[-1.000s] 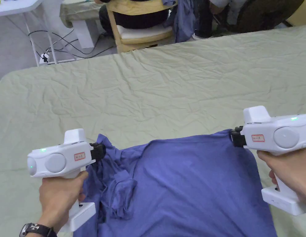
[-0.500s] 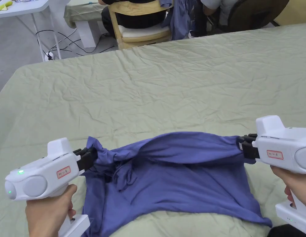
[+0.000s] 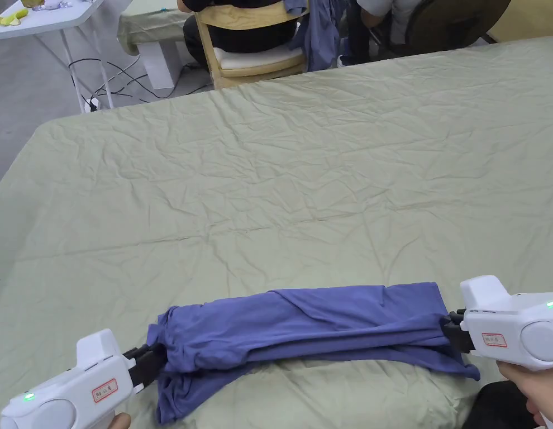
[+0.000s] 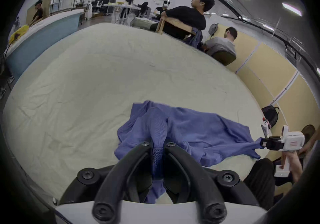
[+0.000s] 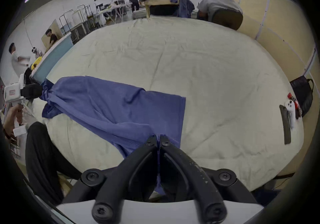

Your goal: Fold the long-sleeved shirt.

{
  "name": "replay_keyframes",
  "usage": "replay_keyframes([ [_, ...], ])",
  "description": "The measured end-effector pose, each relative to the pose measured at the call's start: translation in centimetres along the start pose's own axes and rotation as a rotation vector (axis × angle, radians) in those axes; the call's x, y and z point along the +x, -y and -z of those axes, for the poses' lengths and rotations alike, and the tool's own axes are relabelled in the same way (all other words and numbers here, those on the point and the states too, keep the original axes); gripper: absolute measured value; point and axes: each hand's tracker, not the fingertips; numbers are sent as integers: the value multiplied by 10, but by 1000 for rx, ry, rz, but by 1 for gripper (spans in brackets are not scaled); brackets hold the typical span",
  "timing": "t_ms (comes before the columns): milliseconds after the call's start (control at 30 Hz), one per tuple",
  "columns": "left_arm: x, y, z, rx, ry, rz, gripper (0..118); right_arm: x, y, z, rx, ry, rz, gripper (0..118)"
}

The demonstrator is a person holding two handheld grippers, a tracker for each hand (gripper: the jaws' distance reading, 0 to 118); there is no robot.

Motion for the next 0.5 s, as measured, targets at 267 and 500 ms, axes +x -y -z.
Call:
replay_keyframes([
  [267, -4, 11, 24, -125, -2, 25, 9, -2, 4, 13, -73, 15, -3, 3],
  [500, 15, 12, -14, -54, -31, 64, 51, -7, 1, -15, 30, 78, 35, 49],
])
